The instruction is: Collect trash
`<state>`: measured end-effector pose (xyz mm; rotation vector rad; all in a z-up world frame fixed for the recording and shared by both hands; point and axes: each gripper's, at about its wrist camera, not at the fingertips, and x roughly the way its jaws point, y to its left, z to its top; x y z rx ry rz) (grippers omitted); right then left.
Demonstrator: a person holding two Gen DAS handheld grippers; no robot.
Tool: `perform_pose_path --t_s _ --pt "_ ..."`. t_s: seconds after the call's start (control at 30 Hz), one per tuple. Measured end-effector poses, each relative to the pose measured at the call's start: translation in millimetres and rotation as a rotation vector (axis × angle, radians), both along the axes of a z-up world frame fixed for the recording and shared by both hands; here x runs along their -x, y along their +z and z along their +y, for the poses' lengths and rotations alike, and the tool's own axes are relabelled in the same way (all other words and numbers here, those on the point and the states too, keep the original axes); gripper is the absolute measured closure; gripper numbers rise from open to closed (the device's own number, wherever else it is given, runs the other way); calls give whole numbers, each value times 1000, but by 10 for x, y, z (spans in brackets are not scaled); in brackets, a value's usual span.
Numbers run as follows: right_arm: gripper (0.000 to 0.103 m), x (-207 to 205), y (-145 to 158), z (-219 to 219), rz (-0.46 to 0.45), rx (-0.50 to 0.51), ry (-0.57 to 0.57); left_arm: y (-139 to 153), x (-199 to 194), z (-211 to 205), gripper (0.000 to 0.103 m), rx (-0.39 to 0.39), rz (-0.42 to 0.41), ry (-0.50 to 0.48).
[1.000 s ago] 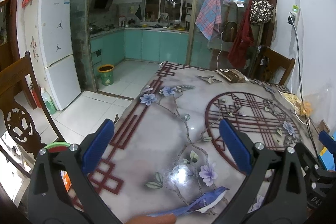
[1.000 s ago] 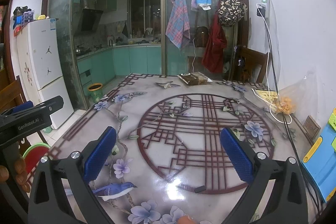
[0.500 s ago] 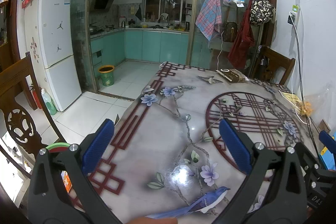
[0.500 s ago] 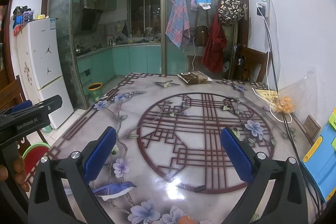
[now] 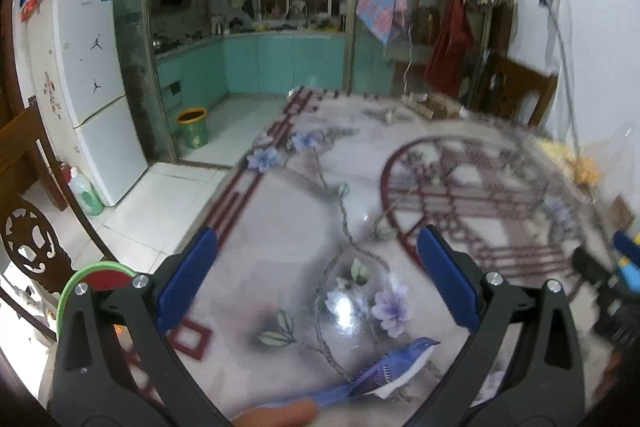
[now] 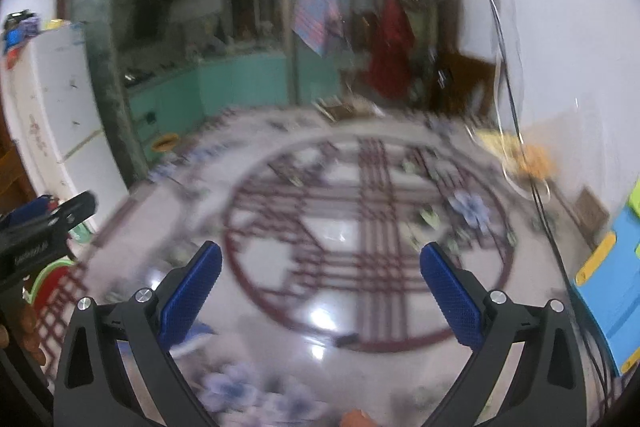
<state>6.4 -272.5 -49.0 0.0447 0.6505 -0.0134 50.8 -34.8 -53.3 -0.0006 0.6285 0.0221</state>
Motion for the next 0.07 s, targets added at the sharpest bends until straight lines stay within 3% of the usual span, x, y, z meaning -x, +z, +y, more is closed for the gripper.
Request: perform_pose_path --t_s 0.07 --pt "7 -122 -181 -276 65 1 -52 -193 -129 -75 5 -37 55 -9"
